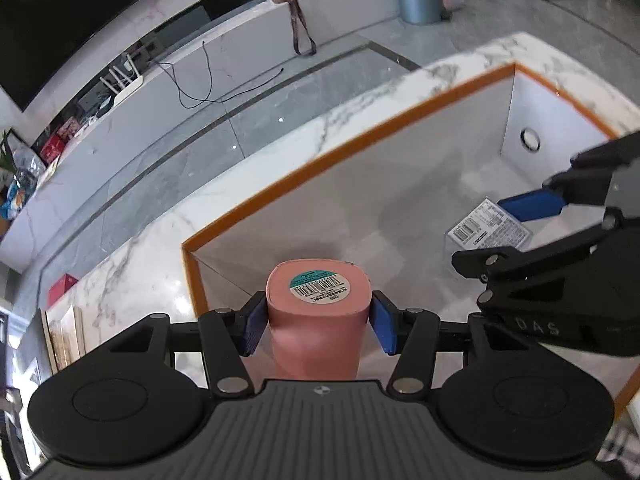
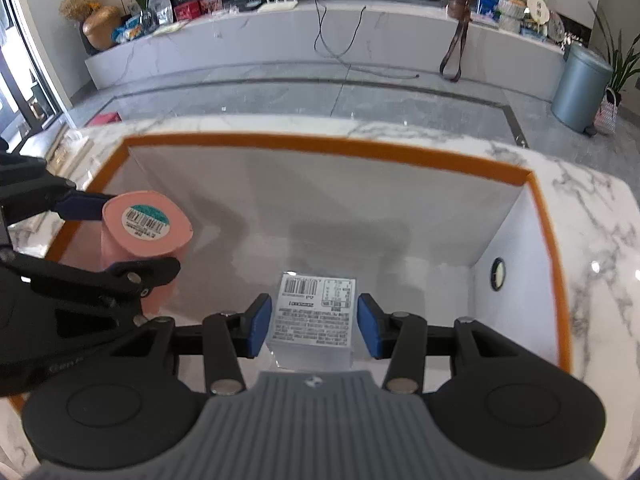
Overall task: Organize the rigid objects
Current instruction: 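Lower the pink cup and clear cube into the box and open both tools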
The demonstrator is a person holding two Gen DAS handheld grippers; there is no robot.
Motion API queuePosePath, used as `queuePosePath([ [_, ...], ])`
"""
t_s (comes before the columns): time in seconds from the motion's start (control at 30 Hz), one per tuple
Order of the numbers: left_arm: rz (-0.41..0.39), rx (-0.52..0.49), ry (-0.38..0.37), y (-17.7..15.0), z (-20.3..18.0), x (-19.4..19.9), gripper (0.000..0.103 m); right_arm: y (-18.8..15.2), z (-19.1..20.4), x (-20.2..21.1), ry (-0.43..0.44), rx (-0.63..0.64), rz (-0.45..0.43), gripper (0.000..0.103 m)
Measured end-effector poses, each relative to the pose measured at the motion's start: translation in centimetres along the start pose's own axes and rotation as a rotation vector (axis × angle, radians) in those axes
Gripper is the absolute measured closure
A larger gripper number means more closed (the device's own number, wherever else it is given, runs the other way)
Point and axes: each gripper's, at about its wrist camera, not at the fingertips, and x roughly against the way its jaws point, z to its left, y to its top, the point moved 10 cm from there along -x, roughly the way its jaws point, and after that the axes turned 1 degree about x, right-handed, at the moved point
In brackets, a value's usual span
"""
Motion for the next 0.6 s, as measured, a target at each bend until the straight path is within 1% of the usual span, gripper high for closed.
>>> queuePosePath([
  [0.1,0.034,-0.005,0.008,-0.4,0.1,-1.0,0.041,0.4,0.2,-0.2,0.019,0.004,0.011,0.056],
  [0.27,0.064,0.038,0.02,-0.1,0.8,-1.6,0.04,1.4,0.1,-0.7,0.008,0.0,0.008,0.056],
  [0.33,0.068,0.069,0.03,0.3,1.2,-1.7,0.04,2.0,-0.3,-1.3,0.011,-0.041,0.015,0.056],
  [0.43,0.064,0.086,0.047,0.5,1.4,-2.1,0.04,2.5,-0.8,-2.3,0.025,-0.103,0.032,0.056],
  [0.53,0.067,0.076,0.059,0.6,1.2,-2.4,0.04,2.7,-0.9,-2.9,0.034,-0.125,0.033,0.056],
  [0.6,0.062,0.064,0.072,0.6,1.0,-2.6,0.04,2.8,-0.8,-3.3,0.064,-0.155,0.039,0.056],
])
